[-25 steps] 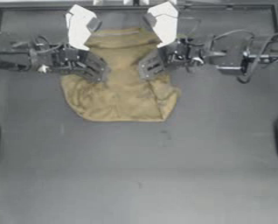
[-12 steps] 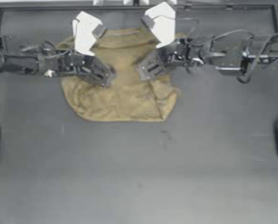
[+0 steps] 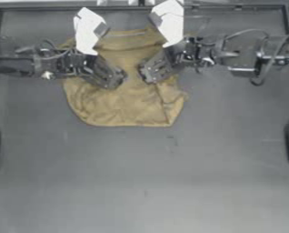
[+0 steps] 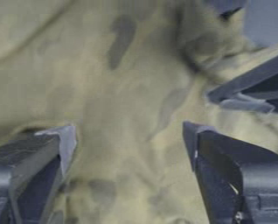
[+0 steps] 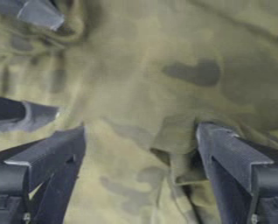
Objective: Fold shirt
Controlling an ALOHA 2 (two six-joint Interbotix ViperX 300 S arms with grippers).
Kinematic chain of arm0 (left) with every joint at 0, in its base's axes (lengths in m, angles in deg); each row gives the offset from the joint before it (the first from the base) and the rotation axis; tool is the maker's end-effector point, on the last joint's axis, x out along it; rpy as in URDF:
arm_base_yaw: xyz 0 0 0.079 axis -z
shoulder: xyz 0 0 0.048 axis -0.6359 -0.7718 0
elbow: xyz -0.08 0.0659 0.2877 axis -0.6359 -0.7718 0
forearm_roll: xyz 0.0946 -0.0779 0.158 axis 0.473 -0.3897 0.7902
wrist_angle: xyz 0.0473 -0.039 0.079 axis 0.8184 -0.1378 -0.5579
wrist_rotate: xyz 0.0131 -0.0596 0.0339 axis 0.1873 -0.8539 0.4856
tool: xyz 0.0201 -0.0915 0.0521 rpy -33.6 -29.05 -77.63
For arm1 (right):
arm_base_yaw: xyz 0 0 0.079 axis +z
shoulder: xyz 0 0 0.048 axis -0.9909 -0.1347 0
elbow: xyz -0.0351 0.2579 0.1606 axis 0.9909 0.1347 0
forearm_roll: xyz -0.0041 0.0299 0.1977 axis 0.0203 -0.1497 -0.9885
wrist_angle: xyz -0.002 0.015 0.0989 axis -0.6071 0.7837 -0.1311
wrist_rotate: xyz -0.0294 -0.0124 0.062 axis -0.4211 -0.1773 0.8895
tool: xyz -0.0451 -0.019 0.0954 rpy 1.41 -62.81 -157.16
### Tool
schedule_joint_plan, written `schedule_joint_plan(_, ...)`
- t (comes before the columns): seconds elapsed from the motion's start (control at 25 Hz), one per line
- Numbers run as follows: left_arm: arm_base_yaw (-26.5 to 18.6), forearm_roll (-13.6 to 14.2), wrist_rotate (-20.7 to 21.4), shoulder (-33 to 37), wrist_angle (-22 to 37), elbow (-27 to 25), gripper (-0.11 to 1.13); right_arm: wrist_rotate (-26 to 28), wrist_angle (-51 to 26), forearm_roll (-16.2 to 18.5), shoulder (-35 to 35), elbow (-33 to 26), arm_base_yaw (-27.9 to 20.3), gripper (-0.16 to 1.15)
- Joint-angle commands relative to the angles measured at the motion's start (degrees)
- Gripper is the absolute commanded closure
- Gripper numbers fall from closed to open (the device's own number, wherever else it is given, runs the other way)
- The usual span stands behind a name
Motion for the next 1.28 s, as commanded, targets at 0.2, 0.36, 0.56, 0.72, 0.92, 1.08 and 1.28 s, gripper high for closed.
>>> schedule_joint_plan(0.2, -0.62, 1.93, 5.27, 7.73, 6.15, 1.32, 0.02, -0.18, -2.20, 2.20, 4.39, -1.49, -0.18, -0.02)
schedule_joint_plan(0.36, 0.70, 1.85, 11.25, 10.63, 13.62, 1.23, 0.01, -2.55, -4.31, 2.46, 6.24, -1.14, 0.26, -0.02)
schedule_joint_plan(0.56, 2.02, 1.58, 15.29, 13.71, 21.09, 1.05, 0.02, -8.35, -7.47, 0.18, 8.44, -0.97, 0.97, -0.02)
schedule_joint_plan(0.72, 0.53, 2.37, 18.02, 14.94, 27.42, 0.79, 0.02, -9.67, -10.37, -0.44, 9.14, -0.70, 0.97, -0.02)
schedule_joint_plan(0.92, -2.64, 5.19, 18.72, 14.77, 31.03, 0.18, 0.02, -9.67, -11.51, 0.62, 11.25, 0.35, 0.97, -0.02)
schedule_joint_plan(1.08, -7.12, 5.19, 18.72, 14.41, 31.03, -0.97, 0.02, -9.40, -11.69, 0.97, 13.89, 1.49, 0.62, -0.02)
schedule_joint_plan(1.28, -10.81, 5.19, 18.72, 12.30, 29.88, -2.11, 0.02, -9.32, -11.69, 1.14, 16.08, 2.46, 0.44, -0.02)
